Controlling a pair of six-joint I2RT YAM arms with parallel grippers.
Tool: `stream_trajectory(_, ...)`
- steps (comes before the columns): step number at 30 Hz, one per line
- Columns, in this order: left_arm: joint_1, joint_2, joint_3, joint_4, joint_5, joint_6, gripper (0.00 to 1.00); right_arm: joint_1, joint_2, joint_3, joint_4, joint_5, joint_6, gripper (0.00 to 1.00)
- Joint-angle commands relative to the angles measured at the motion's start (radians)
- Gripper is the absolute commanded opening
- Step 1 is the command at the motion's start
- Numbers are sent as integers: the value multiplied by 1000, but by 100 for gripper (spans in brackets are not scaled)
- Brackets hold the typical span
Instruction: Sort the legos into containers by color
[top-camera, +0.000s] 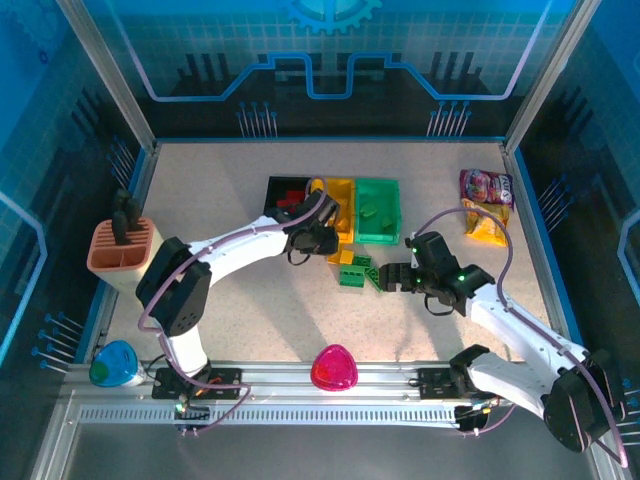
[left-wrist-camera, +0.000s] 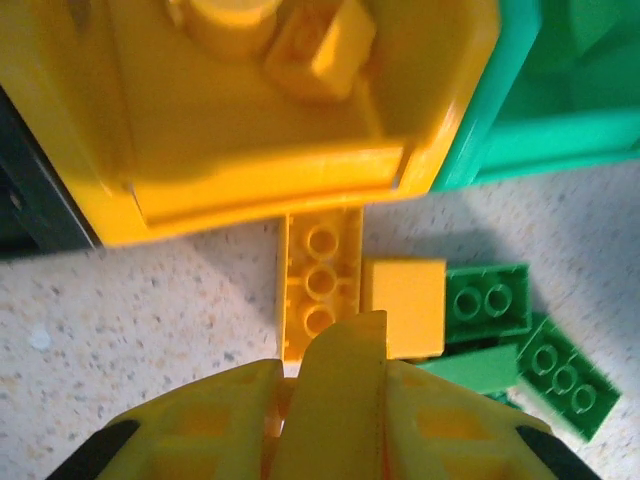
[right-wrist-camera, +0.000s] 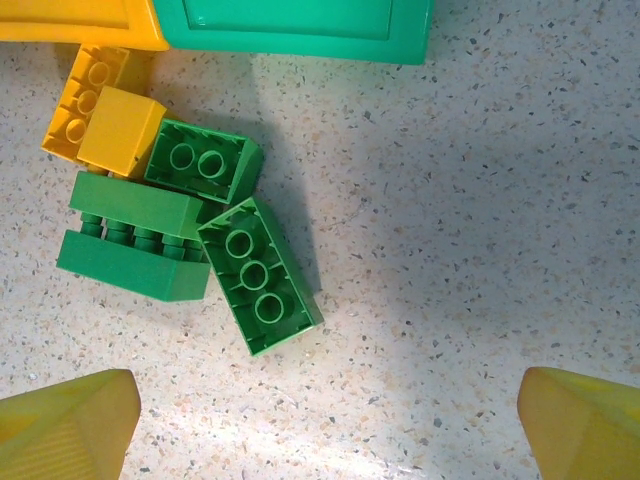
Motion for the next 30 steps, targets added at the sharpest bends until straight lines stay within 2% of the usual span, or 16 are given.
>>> stream_trajectory(1, 31, -14, 86, -43, -32, 52, 20, 11, -15, -14, -4, 15, 16, 98)
stream_trajectory(10, 101, 136, 349, -109, -23, 104, 21, 10, -39, -16, -23, 20, 19, 98)
stream_trajectory(16, 123, 228, 495, -182, -83, 128, 22, 10, -66, -15, -47, 31, 18, 98)
stream_trajectory(17, 126, 234, 501, -183, -92, 128, 26, 10, -70, -16, -50, 32, 18, 98)
stream_trajectory(18, 127, 243, 511, -185, -99, 128, 35, 9, -73, -15, -51, 32, 19, 98)
stream_trajectory(19, 127, 253, 529, -201, -116, 127, 57, 9, -74, -15, -50, 30, 21, 98)
stream_trajectory(20, 129, 260, 545, -215, -126, 125, 66, 9, -74, -14, -52, 30, 19, 98)
stream_trajectory(21, 128, 260, 560, -229, -129, 122, 69, 10, -74, -13, -54, 26, 20, 98)
stream_trajectory(26, 100, 124, 430, -84, -127, 132, 70, 10, -72, -10, -50, 21, 24, 98)
stream_trajectory(30, 87, 26, 366, -52, -130, 137, 69, 10, -56, 1, -41, 8, 26, 98)
